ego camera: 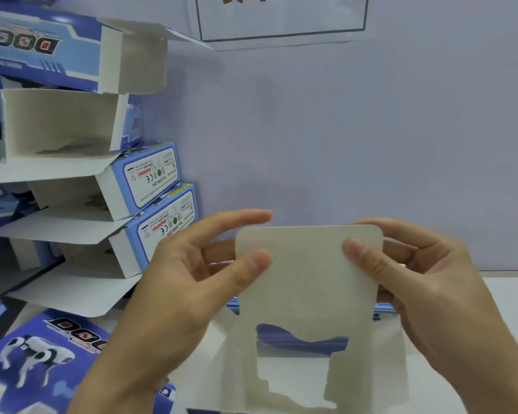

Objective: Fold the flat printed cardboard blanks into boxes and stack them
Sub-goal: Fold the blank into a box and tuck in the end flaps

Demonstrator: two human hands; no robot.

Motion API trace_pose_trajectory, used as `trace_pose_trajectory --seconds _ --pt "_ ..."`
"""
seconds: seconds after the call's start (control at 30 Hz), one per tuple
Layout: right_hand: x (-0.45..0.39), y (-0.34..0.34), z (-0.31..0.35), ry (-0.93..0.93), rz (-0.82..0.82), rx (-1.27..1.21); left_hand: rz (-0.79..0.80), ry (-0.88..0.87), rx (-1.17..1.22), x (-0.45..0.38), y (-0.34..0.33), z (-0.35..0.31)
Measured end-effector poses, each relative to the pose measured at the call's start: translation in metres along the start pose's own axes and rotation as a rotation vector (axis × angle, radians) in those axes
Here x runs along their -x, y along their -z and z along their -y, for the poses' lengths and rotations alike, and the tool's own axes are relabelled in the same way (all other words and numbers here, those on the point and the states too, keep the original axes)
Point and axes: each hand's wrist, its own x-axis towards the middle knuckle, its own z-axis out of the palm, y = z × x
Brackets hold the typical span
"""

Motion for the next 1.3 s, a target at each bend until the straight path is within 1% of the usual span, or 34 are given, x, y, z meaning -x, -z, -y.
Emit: trace_pose_trajectory --seconds 0.13,0.27,0.33,0.5,0.57,0.7,0.8,0.9,1.07,1.17,1.23,1.3 --pt "0.0 -0.008 0.0 0.03 -0.004 0.007 -0.07 0.002 -0.058 0.0 -0.003 -0.002" --pt "0.002 -0.009 0.001 0.062 -0.003 0.046 -0.071 -0.01 -0.078 0.001 -0.004 -0.002" --pt "0.002 -0.009 0.0 0.086 -0.027 0.055 -0.06 -0.021 -0.074 0.0 -0.005 -0.002" --pt "0.001 -0.011 -0.004 0.178 -0.103 0.096 -0.1 -0.074 -0.087 0.0 -0.008 -0.001" --pt "0.0 -0.011 -0.005 0.202 -0.109 0.112 -0.106 -0.095 -0.116 0.0 -0.008 -0.001" --pt "0.001 -0.008 -0.005 0.185 -0.089 0.076 -0.081 -0.108 -0.155 0.0 -0.008 -0.001" --pt "0.001 -0.007 -0.006 0.167 -0.057 0.114 -0.07 -0.092 -0.167 -0.002 -0.008 0.001" --pt "0.0 -0.009 -0.008 0.172 -0.074 0.121 -0.07 -0.088 -0.224 -0.002 -0.007 0.002" --pt "-0.001 -0.01 -0.01 0.19 -0.099 0.099 -0.113 -0.077 -0.161 -0.002 -0.011 0.001" --pt "-0.001 -0.008 -0.014 0.161 -0.14 0.106 -0.191 -0.05 -0.115 -0.003 -0.008 0.0" --pt "-0.002 -0.003 -0.016 0.134 -0.21 0.038 -0.237 -0.03 -0.031 -0.002 0.0 0.003" --pt "-0.004 0.005 -0.019 0.112 -0.322 -0.038 -0.2 0.024 0.087 -0.004 0.005 0.008"
